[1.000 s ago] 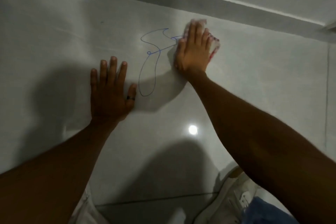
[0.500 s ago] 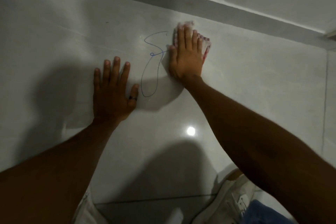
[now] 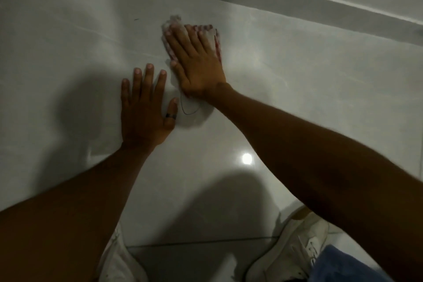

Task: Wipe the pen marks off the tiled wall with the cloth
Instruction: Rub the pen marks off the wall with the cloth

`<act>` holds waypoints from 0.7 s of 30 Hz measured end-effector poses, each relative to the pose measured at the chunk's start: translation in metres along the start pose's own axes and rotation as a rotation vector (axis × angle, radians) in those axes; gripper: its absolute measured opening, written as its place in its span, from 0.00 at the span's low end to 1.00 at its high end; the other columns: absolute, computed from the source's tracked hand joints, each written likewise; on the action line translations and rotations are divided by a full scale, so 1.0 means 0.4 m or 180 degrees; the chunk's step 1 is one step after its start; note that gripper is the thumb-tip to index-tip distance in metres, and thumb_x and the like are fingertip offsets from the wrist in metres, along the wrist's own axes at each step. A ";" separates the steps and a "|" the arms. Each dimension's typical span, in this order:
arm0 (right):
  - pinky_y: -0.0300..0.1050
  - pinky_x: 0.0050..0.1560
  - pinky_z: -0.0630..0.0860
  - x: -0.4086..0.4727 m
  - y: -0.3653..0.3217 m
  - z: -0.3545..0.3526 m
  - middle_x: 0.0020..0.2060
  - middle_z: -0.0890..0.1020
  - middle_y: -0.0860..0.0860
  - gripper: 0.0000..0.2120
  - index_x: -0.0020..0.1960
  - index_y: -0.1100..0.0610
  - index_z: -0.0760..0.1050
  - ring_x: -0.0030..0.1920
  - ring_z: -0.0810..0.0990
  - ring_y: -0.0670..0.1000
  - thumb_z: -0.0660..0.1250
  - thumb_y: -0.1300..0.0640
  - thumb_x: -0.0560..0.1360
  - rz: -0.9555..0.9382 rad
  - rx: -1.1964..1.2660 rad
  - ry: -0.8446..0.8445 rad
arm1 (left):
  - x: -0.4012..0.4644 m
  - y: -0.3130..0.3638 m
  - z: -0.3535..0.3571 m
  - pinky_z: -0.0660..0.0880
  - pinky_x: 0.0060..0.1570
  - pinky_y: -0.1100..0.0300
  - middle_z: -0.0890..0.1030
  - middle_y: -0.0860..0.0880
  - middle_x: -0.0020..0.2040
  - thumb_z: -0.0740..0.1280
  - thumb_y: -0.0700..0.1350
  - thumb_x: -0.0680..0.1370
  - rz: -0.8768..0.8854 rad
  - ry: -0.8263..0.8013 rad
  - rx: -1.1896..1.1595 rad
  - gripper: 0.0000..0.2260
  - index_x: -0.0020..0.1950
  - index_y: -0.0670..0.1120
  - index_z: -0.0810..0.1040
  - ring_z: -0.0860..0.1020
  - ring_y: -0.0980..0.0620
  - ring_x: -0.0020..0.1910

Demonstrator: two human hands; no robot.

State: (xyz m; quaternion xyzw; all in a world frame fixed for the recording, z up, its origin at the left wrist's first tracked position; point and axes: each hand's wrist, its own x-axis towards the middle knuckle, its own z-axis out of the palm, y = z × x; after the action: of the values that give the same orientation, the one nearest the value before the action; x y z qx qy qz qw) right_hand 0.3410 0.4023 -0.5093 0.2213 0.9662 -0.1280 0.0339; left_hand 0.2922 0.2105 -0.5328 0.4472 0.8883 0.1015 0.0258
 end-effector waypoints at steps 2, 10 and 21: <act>0.58 0.88 0.43 -0.010 -0.014 0.003 0.88 0.54 0.56 0.31 0.87 0.56 0.52 0.88 0.51 0.58 0.49 0.46 0.88 0.0135 0.0090 0.0067 | 0.000 0.001 -0.003 0.53 0.86 0.36 0.61 0.40 0.88 0.56 0.60 0.87 -0.0019 0.0034 -0.0037 0.31 0.88 0.48 0.61 0.58 0.36 0.87; 0.60 0.89 0.44 -0.129 -0.047 0.038 0.88 0.53 0.56 0.31 0.88 0.55 0.51 0.89 0.49 0.58 0.50 0.46 0.87 0.0381 0.0168 0.0031 | -0.001 0.000 -0.007 0.54 0.85 0.36 0.61 0.40 0.87 0.57 0.58 0.87 0.0007 0.0094 -0.0086 0.30 0.87 0.47 0.62 0.59 0.36 0.87; 0.62 0.88 0.50 -0.367 -0.032 0.093 0.87 0.57 0.54 0.31 0.87 0.54 0.55 0.88 0.52 0.58 0.52 0.45 0.87 -0.0426 0.0084 -0.0196 | 0.001 -0.002 -0.006 0.52 0.86 0.36 0.58 0.41 0.89 0.58 0.56 0.85 0.0018 -0.0069 -0.0194 0.32 0.88 0.48 0.60 0.56 0.36 0.88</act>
State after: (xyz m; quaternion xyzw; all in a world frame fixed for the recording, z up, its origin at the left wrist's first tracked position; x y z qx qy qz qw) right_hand 0.4678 0.3197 -0.5243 0.1527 0.9755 -0.1494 0.0521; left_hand 0.2909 0.2102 -0.5305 0.4498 0.8832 0.1237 0.0488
